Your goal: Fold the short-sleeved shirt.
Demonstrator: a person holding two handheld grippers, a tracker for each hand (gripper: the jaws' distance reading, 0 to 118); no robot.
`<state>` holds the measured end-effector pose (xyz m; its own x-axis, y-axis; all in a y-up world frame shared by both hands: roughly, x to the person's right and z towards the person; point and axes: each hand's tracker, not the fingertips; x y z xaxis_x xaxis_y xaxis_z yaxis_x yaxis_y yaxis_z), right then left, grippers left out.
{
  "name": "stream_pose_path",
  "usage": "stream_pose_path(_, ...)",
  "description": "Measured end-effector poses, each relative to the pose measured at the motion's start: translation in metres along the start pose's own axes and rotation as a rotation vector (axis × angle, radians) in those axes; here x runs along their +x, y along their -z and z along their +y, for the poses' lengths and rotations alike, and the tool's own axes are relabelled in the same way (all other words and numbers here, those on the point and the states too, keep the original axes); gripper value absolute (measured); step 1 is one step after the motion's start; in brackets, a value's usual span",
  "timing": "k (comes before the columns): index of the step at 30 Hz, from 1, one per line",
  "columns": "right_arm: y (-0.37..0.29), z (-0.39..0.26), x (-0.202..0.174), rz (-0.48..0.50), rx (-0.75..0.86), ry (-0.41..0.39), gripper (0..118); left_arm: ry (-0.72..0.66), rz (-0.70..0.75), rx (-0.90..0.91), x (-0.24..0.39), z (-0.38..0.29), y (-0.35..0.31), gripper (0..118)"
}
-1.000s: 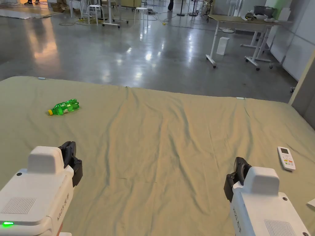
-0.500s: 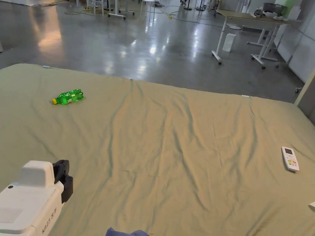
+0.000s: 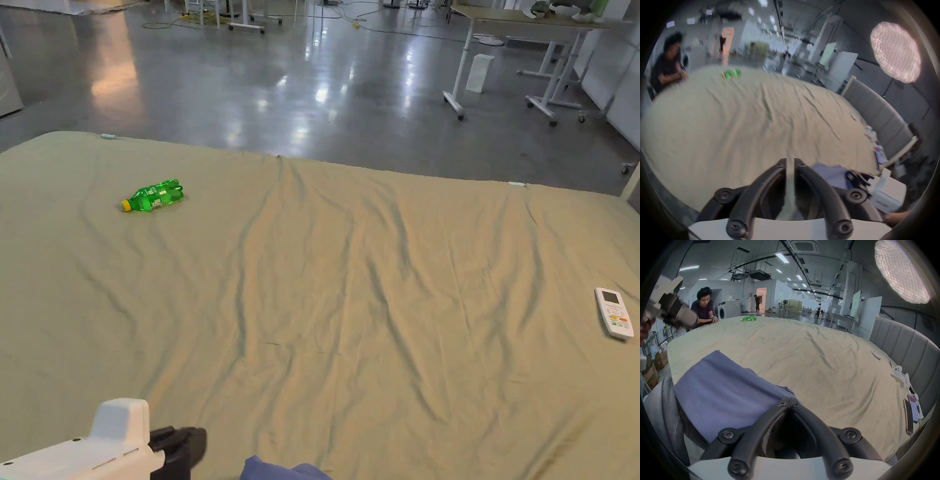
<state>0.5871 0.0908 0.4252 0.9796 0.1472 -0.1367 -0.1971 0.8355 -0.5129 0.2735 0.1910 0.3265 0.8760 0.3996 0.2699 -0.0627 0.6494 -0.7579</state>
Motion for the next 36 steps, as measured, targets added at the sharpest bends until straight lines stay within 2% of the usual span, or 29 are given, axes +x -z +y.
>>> stream_pose_path(1,0.001,0.000,0.000,-0.001,-0.003,0.000,0,-0.026,-0.044,-0.050,-0.005,0.000,0.006,21)
stream_pose_path(2,0.001,-0.001,0.000,0.001,-0.003,-0.002,0,-0.045,-0.096,-0.101,-0.006,-0.003,0.012,37)
stream_pose_path(3,-0.001,-0.001,-0.001,0.002,0.000,-0.006,0,-0.065,-0.136,-0.140,-0.011,-0.004,0.019,60)
stream_pose_path(4,-0.001,-0.001,-0.002,0.000,0.002,-0.009,0,-0.090,-0.164,-0.166,-0.016,-0.005,0.025,74)
stream_pose_path(5,-0.001,-0.002,-0.002,-0.001,0.002,-0.012,0,-0.134,-0.204,-0.194,-0.023,-0.006,0.034,82)
stream_pose_path(6,-0.001,-0.003,-0.001,-0.001,0.004,-0.012,0,-0.175,-0.247,-0.219,-0.033,-0.010,0.042,86)
stream_pose_path(11,-0.001,-0.004,0.000,0.006,0.007,0.002,0,-0.409,-0.472,-0.358,-0.071,-0.026,0.091,86)
stream_pose_path(14,-0.001,-0.005,0.001,0.007,0.008,0.009,0,-0.417,-0.546,-0.467,-0.066,-0.045,0.118,82)
stream_pose_path(16,-0.001,-0.006,0.001,0.007,0.009,0.012,0,-0.390,-0.579,-0.444,-0.059,-0.052,0.126,63)
stream_pose_path(18,-0.001,-0.007,0.002,-0.004,0.006,0.013,0,-0.364,-0.527,-0.396,-0.039,-0.056,0.125,39)
stream_pose_path(22,0.000,-0.007,0.007,0.003,0.004,0.029,0,-0.442,-0.553,-0.387,-0.046,-0.059,0.121,30)
stream_pose_path(26,-0.002,0.004,0.011,-0.004,0.000,0.030,0,-0.394,-0.553,-0.361,-0.048,-0.051,0.109,27)
stream_pose_path(31,-0.006,0.035,0.033,-0.065,0.045,0.031,0,-0.352,-0.544,-0.320,-0.043,-0.021,0.079,26)
stream_pose_path(33,-0.007,0.056,0.050,-0.089,0.077,0.079,0,-0.346,-0.524,-0.296,-0.055,-0.005,0.064,26)
stream_pose_path(36,-0.009,0.088,0.070,-0.122,0.127,0.094,0,-0.324,-0.495,-0.268,-0.097,0.017,0.048,26)
